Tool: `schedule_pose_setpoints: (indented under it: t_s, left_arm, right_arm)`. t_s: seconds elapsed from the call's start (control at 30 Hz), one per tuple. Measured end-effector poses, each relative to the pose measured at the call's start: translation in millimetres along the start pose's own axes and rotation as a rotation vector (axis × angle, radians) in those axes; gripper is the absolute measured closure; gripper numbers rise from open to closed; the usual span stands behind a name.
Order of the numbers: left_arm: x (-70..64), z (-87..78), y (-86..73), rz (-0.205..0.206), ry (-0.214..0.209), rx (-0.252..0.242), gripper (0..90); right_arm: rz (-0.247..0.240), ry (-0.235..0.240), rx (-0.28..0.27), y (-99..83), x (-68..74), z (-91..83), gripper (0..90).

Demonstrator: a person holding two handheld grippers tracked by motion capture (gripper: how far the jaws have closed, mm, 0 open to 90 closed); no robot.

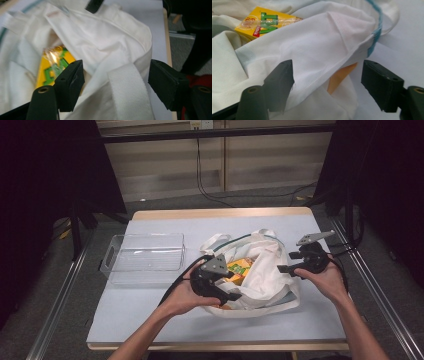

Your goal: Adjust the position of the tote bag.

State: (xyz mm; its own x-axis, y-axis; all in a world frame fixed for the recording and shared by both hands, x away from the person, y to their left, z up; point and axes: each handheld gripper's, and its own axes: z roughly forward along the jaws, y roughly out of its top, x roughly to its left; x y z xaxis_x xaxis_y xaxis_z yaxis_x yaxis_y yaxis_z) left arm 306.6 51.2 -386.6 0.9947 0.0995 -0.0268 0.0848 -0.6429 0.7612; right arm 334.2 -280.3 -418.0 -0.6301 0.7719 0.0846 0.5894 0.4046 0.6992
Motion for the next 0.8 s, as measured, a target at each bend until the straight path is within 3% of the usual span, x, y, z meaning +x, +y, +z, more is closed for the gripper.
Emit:
schedule_pose_setpoints:
  t_s: [0.1, 0.17, 0.23, 0.3, 0.37, 0.43, 0.53, 0.63, 0.8]
  left_arm:
    - [-3.3, 17.1, -5.4, 0.019, -0.014, 0.080, 26.3]
    - [-6.4, 24.1, -7.6, 0.032, -0.019, 0.100, 24.8]
    - [-13.2, 32.2, -9.9, 0.080, -0.014, 0.141, 23.7]
    - [-15.2, 37.3, -11.4, 0.088, -0.033, 0.160, 23.8]
    - [-17.3, 39.7, -12.0, 0.092, -0.040, 0.174, 24.0]
    - [-21.3, 42.3, -13.1, 0.106, -0.035, 0.201, 24.8]
    - [-27.6, 45.4, -16.0, 0.145, -0.035, 0.247, 27.0]
    - [-28.6, 45.1, -18.1, 0.151, -0.004, 0.268, 38.7]
    - [-28.2, 38.4, -25.6, 0.127, -0.007, 0.251, 67.6]
  right_arm:
    - [0.009, 0.012, 0.013, -1.3, -1.9, 9.3, 24.5]
    - [0.014, 0.029, 0.033, -1.2, -2.8, 17.5, 22.1]
    - [0.023, 0.034, 0.046, 0.4, -3.0, 23.6, 21.6]
    - [0.028, 0.047, 0.060, 3.0, -3.0, 29.3, 20.7]
    - [0.002, 0.032, 0.091, 7.2, -0.9, 36.0, 19.9]
    - [0.006, 0.042, 0.087, 8.1, -0.3, 37.3, 21.2]
    - [0.004, 0.024, 0.102, 7.2, 0.4, 40.4, 30.8]
    - [-0.018, -0.027, 0.162, 3.7, 2.3, 46.8, 44.3]
    - [0.001, -0.012, 0.101, -1.2, -0.2, 43.3, 73.7]
